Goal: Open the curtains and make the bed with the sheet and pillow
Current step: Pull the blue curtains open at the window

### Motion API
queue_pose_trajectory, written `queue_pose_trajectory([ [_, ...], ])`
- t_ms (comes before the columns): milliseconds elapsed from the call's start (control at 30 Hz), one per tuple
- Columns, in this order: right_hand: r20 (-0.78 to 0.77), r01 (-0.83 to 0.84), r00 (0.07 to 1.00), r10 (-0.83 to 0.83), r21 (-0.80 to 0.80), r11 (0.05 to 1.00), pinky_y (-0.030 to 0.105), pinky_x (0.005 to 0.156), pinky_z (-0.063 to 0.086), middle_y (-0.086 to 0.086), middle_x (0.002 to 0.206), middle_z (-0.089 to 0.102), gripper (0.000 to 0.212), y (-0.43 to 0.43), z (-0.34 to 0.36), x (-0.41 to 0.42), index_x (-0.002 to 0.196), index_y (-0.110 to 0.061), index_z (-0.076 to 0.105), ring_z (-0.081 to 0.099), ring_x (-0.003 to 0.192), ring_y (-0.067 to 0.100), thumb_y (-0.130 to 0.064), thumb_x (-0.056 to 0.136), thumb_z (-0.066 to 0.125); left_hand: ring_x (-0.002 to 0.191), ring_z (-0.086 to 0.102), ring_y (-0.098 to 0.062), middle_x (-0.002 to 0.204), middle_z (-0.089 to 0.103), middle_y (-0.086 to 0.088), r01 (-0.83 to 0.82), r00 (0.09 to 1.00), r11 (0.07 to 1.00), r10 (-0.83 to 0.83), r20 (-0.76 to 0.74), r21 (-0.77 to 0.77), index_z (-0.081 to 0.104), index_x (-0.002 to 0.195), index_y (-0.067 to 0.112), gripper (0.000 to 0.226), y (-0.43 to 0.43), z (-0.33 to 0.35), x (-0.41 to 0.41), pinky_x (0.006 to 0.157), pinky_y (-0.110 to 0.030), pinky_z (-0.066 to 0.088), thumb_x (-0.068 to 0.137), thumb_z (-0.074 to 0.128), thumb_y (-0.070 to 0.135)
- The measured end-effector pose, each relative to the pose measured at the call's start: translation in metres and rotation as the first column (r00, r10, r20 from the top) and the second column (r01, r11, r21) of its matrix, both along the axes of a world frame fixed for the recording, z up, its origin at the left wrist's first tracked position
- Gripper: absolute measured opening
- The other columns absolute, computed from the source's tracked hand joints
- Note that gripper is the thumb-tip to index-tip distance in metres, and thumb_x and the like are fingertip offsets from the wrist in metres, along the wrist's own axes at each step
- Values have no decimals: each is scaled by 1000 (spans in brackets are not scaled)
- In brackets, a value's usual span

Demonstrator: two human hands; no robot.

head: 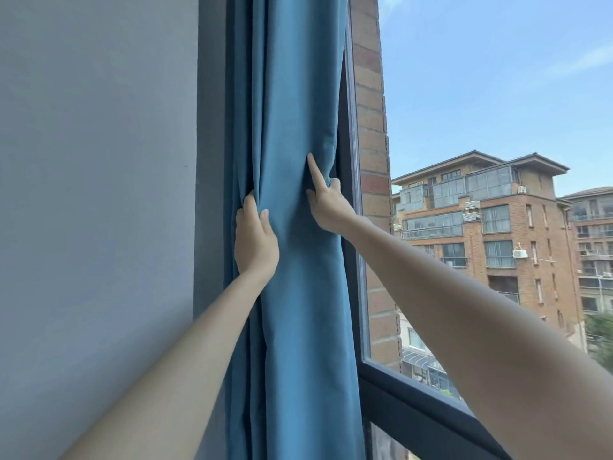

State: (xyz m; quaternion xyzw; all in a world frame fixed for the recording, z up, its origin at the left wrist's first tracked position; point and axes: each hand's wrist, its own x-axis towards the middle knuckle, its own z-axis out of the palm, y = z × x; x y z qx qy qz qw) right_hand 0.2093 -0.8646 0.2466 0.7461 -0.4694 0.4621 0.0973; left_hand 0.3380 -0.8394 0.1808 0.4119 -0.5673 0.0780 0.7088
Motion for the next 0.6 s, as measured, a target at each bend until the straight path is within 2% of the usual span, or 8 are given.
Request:
queue_pose_trajectory([
  [67,-5,38,999,-38,24,999,45,91,45,19,143,24,61,14,-11,-9,147,-49,-10,53,99,37,-35,102,29,126,44,-21,141,39,-6,-3,1000,1000,3,26,24,27,146,17,45,14,-10,-1,89,-24,33,102,35,21],
  [133,-14,77,997,-77,25,997,47,100,40,15,158,3,61,31,-18,-17,147,-50,-8,40,128,39,-37,101,30,128,41,-21,144,33,-6,-17,999,1000,17,46,3,23,148,18,50,32,-19,-6,90,-24,34,101,39,19],
  [200,-20,121,992,-121,3,993,48,103,37,7,160,-9,60,52,-28,-21,148,-49,-4,26,138,35,-37,101,32,130,39,-19,146,29,-6,-39,996,997,44,76,-64,18,150,23,58,56,-24,-10,88,-21,34,99,43,14],
  [267,-32,175,984,-176,-15,984,49,105,35,0,160,-13,58,73,-37,-25,149,-47,2,17,142,31,-36,100,33,137,32,-20,152,22,-7,-71,991,986,87,105,-150,14,151,31,70,78,-28,-15,94,-25,39,95,49,8],
  [333,-42,230,972,-232,-38,972,51,106,33,-5,161,-6,56,96,-44,-30,149,-45,11,14,141,29,-34,100,34,143,24,-25,155,16,-10,-148,966,963,189,175,-225,20,150,28,76,97,-31,-17,111,-36,34,90,56,0],
  [433,-16,286,958,-287,-49,957,47,105,35,-7,157,18,51,138,-52,-41,146,-40,27,19,139,26,-28,98,39,145,21,-27,156,22,-11,-300,852,895,407,328,-331,36,144,11,71,125,-37,-21,120,-40,8,82,61,-13],
  [500,-36,302,952,-302,-25,953,45,101,41,-6,152,32,52,167,-60,-49,143,-38,34,31,132,23,-24,94,43,146,18,-26,155,26,-10,-297,796,896,423,433,-330,41,141,6,69,147,-44,-26,119,-36,-1,79,56,-21],
  [600,10,305,952,-305,-7,952,45,95,47,0,141,50,55,213,-72,-62,140,-37,42,51,115,24,-20,88,48,146,17,-26,151,33,-10,-271,798,923,373,474,-271,42,140,6,64,175,-57,-39,118,-32,-6,82,52,-18],
])
